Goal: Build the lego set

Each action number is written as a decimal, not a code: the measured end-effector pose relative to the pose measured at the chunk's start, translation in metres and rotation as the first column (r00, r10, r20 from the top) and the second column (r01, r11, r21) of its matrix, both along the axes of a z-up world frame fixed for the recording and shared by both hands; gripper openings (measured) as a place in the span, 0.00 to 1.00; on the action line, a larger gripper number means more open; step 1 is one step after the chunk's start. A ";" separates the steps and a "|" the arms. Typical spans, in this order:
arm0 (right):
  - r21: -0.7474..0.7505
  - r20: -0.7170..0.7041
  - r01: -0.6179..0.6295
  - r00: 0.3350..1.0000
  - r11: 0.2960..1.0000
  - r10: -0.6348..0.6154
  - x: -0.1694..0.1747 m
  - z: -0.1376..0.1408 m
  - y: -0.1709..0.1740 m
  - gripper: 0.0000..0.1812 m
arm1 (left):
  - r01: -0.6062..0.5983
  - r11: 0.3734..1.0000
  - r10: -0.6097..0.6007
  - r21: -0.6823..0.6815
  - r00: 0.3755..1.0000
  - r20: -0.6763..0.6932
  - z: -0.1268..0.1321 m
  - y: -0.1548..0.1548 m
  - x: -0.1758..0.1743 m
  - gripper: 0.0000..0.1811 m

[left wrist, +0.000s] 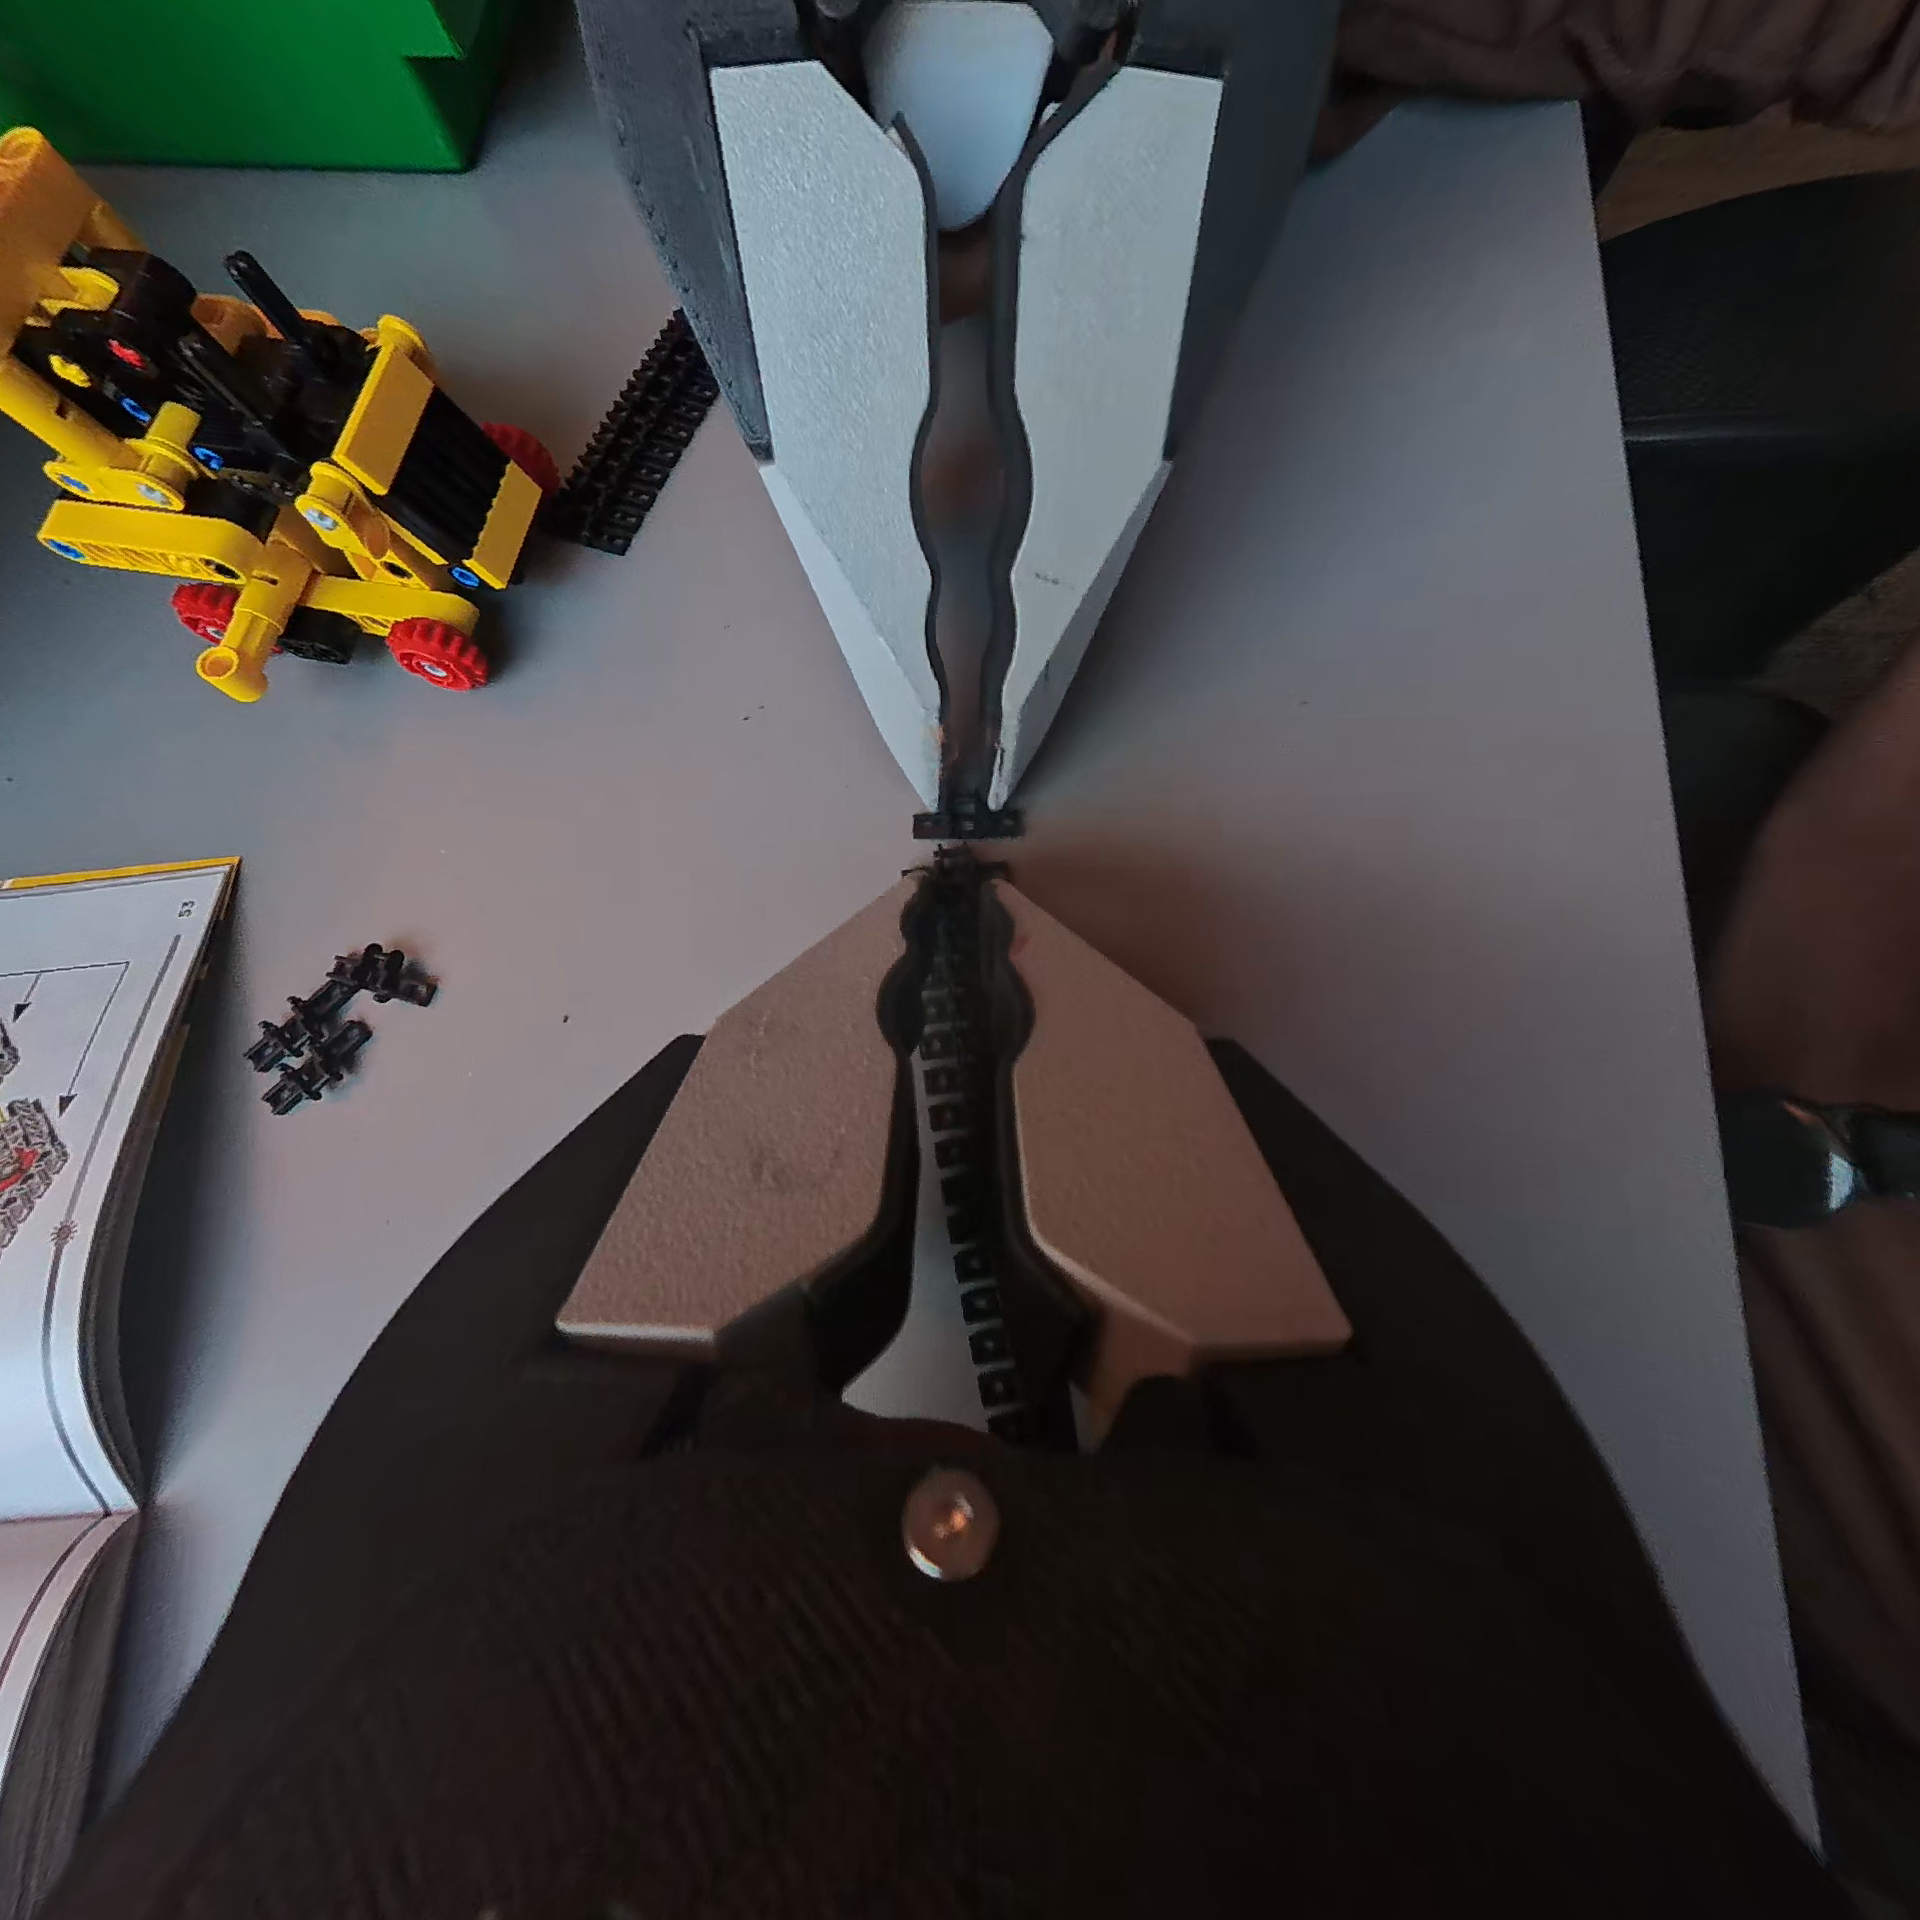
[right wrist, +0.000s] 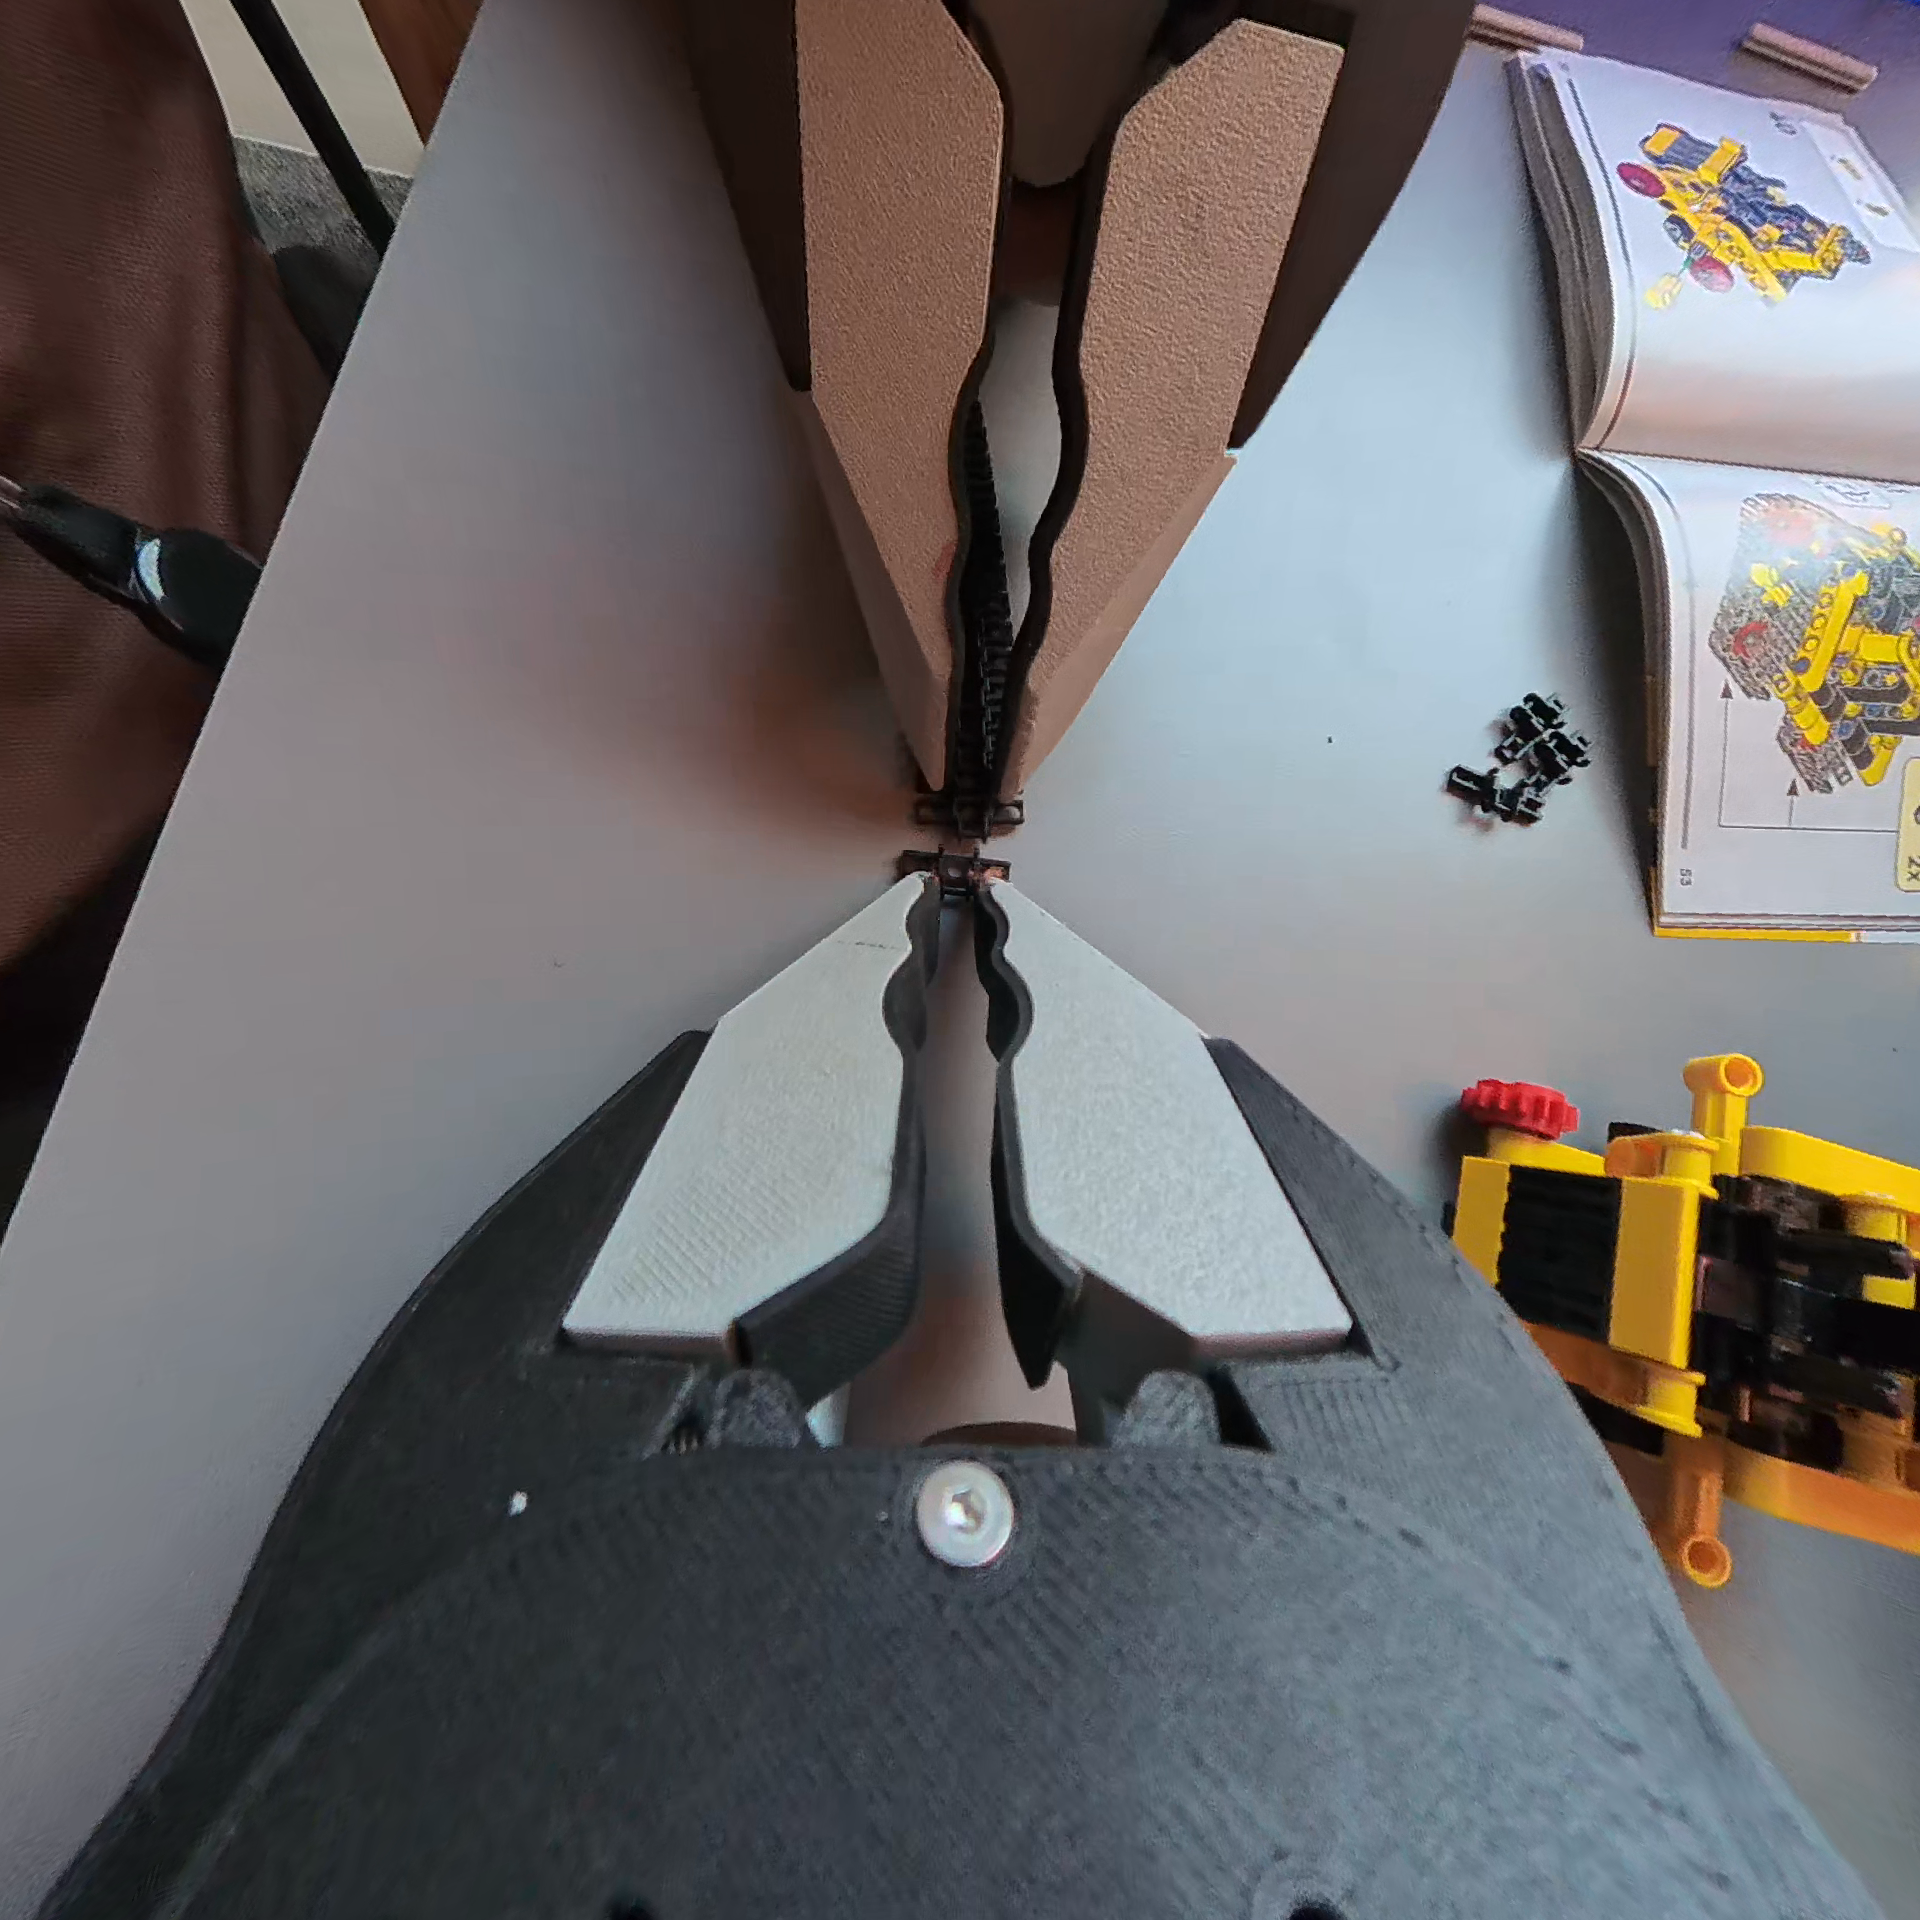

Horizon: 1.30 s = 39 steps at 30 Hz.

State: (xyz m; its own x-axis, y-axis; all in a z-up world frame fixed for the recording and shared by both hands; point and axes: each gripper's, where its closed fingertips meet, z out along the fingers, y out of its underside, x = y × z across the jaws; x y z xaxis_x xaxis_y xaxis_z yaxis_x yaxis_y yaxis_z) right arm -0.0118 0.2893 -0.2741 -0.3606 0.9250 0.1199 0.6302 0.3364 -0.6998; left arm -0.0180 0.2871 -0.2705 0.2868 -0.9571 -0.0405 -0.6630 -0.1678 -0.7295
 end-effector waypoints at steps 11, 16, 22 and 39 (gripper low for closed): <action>0.024 0.006 -0.006 1.000 1.000 0.006 -0.002 0.000 -0.003 0.02 | 0.022 1.000 -0.022 0.009 1.000 0.009 0.001 -0.002 0.002 0.02; 0.027 0.006 -0.011 1.000 1.000 0.011 -0.002 0.000 -0.004 0.02 | 0.031 0.999 -0.031 0.013 1.000 0.006 0.001 -0.003 0.002 0.02; 0.028 0.006 -0.006 1.000 1.000 0.006 -0.003 0.000 -0.003 0.02 | 0.037 0.999 -0.038 0.013 0.999 0.024 0.005 -0.005 0.003 0.02; 0.029 0.006 -0.003 1.000 1.000 0.002 -0.002 0.000 -0.002 0.02 | 0.033 0.999 -0.033 0.021 0.999 0.003 0.001 -0.003 0.001 0.02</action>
